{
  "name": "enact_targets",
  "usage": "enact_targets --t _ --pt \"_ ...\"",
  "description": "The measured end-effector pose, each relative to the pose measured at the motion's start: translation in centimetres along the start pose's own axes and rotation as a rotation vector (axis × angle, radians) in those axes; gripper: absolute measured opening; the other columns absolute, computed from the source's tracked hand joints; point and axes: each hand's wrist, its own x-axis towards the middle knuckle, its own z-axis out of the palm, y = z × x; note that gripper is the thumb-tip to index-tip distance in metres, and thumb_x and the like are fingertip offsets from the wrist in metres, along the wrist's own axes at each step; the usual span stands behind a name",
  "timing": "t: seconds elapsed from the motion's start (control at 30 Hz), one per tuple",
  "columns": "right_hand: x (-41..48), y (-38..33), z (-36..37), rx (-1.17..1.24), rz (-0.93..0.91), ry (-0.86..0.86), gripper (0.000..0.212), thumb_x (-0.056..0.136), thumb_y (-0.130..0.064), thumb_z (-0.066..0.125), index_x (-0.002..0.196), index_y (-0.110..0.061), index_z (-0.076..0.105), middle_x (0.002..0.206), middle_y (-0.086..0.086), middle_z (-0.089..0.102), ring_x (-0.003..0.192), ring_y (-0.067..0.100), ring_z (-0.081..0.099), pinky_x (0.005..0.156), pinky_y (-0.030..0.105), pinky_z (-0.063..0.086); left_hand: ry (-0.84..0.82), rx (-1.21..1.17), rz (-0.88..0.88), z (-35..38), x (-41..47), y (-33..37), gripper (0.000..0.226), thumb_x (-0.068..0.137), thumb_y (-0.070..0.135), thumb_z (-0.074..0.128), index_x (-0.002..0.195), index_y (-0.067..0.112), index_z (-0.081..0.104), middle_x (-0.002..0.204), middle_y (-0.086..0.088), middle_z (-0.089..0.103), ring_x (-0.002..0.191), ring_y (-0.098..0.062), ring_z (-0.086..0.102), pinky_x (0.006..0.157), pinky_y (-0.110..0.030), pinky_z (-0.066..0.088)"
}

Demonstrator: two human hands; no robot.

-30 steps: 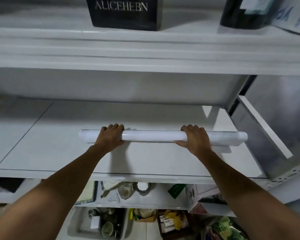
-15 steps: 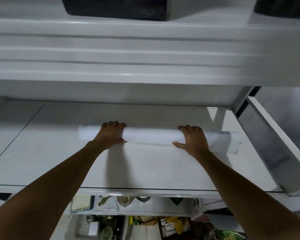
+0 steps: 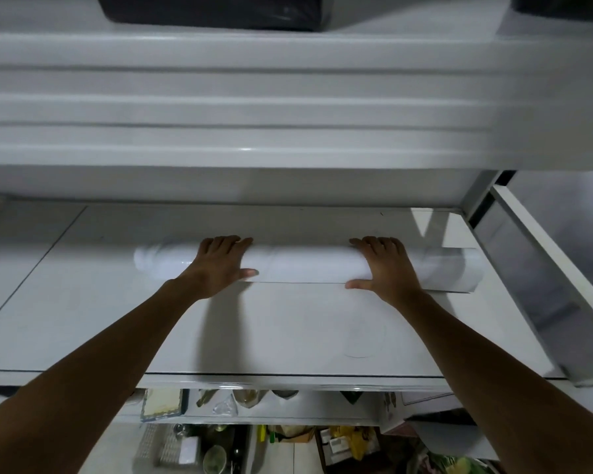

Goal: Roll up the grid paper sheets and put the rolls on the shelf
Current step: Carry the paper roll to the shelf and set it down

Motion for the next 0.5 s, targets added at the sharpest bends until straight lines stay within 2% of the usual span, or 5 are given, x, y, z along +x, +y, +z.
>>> enact_targets --t 0.07,0.13,0.27,0.4,0.5 --pt "-0.3 -0.2 -0.6 -0.004 -0.026 -0.021 0.089 0.056 -0.071 0.067 0.124 -0.016 0.054 0.111 0.007 0.061 0.098 0.030 0.057 0.095 0.046 0.038 0.019 0.026 0.028 -0.2 -0.5 0.0 0.088 0.075 0.075 0.014 0.142 0.019 0.025 0.136 -0.007 0.041 0.126 -0.027 0.031 0.104 -0.039 0.017" --pt "-0.6 -0.5 -1.0 -0.002 -0.056 -0.050 0.090 0.060 -0.078 0.056 0.126 -0.016 0.052 0.113 0.006 0.061 0.100 0.029 0.056 0.097 0.047 0.037 -0.024 0.039 0.021 -0.7 -0.7 0.3 0.081 0.081 0.067 0.035 0.143 0.018 0.020 0.138 -0.006 0.039 0.129 -0.027 0.028 0.106 -0.040 0.015" --pt "-1.3 -0.8 -1.6 0.009 -0.085 -0.057 0.082 0.077 -0.077 0.032 0.129 -0.016 0.048 0.122 0.004 0.058 0.104 0.027 0.054 0.101 0.045 0.034 -0.076 0.097 0.017 -1.4 -0.7 0.2 0.098 0.069 0.072 0.051 0.144 0.019 0.017 0.143 -0.005 0.035 0.133 -0.026 0.023 0.108 -0.041 0.011" --pt "-1.5 -0.8 -1.4 -0.026 -0.096 -0.056 0.075 0.079 -0.068 0.039 0.131 -0.014 0.047 0.118 0.005 0.059 0.101 0.028 0.055 0.098 0.045 0.036 -0.088 0.145 0.018 -1.0 -0.6 0.6 0.095 0.067 0.061 0.066 0.142 0.019 0.025 0.137 -0.006 0.043 0.126 -0.028 0.034 0.105 -0.044 0.018" --pt "-1.2 -0.8 -0.9 -0.028 -0.069 -0.030 0.067 0.078 -0.059 0.054 0.128 -0.016 0.049 0.113 0.005 0.061 0.098 0.028 0.056 0.097 0.044 0.037 -0.034 0.169 -0.004 -0.8 0.1 1.4 0.091 0.060 0.051 0.077 0.134 0.015 0.040 0.125 -0.011 0.052 0.114 -0.034 0.045 0.098 -0.049 0.028"
